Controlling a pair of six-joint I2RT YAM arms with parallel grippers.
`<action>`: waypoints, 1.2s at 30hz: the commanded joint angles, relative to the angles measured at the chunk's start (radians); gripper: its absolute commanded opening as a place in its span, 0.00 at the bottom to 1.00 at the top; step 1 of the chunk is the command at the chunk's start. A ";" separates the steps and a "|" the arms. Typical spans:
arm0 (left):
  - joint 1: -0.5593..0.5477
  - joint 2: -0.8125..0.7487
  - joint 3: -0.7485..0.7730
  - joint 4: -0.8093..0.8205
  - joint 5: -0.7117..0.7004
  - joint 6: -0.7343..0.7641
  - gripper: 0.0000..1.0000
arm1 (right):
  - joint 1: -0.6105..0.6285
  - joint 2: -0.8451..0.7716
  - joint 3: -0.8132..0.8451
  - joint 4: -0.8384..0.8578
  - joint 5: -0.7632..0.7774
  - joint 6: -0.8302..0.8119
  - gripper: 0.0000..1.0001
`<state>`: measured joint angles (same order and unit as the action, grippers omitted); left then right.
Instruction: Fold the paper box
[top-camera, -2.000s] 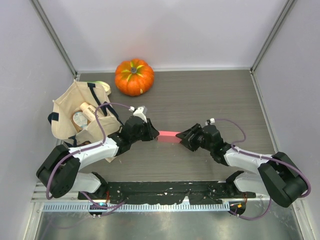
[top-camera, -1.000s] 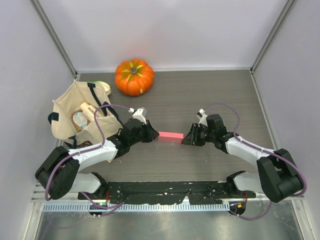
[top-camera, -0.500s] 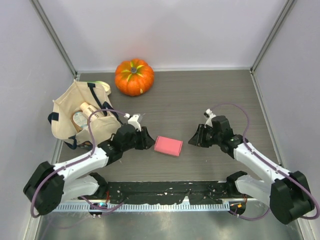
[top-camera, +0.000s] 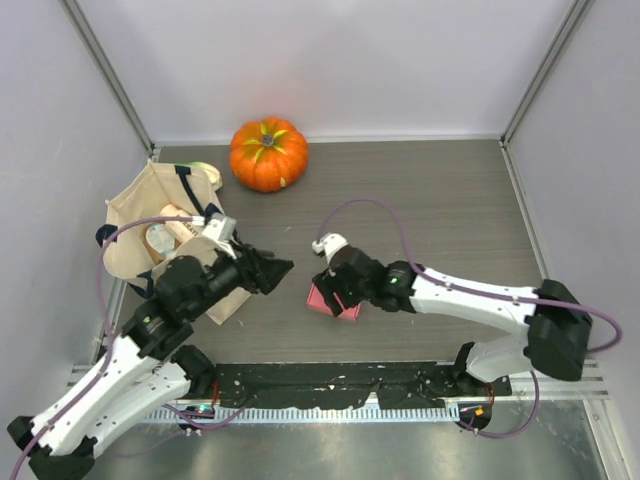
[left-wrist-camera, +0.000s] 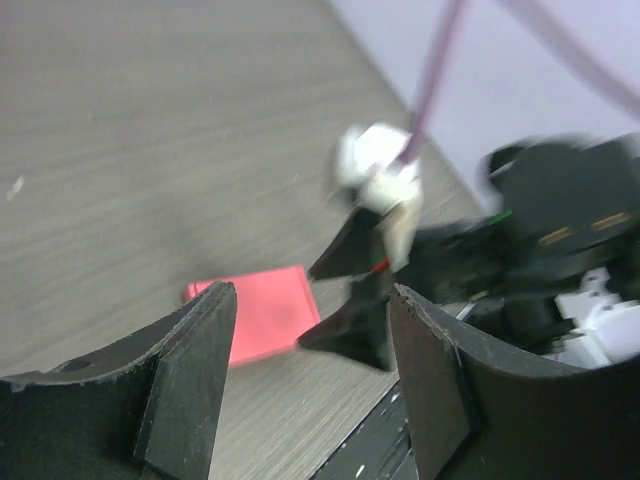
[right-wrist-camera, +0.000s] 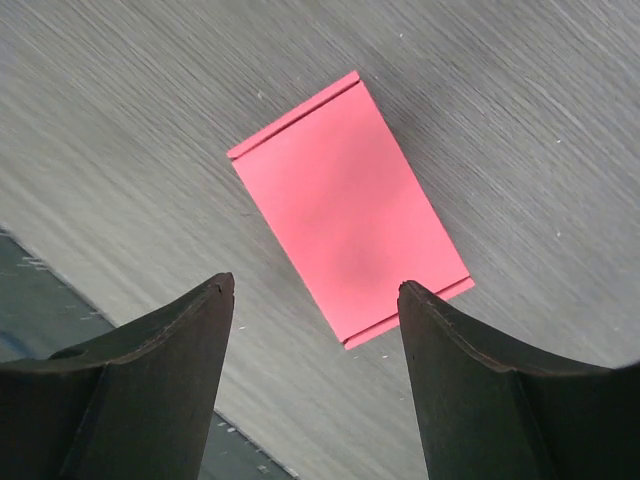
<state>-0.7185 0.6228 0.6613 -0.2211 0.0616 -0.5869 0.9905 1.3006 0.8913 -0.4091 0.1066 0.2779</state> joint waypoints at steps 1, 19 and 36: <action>0.004 -0.199 0.064 -0.034 -0.022 0.091 0.68 | 0.140 0.142 0.058 -0.047 0.329 -0.149 0.72; 0.002 -0.324 0.046 -0.043 -0.009 0.116 0.70 | 0.099 0.476 0.205 -0.014 0.464 -0.195 0.64; 0.002 -0.345 0.046 -0.066 0.076 0.151 0.70 | -0.660 0.537 0.253 -0.068 0.481 -0.051 0.62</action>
<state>-0.7185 0.2810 0.7040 -0.2935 0.0849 -0.4591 0.4572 1.8172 1.1221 -0.4488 0.5434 0.1802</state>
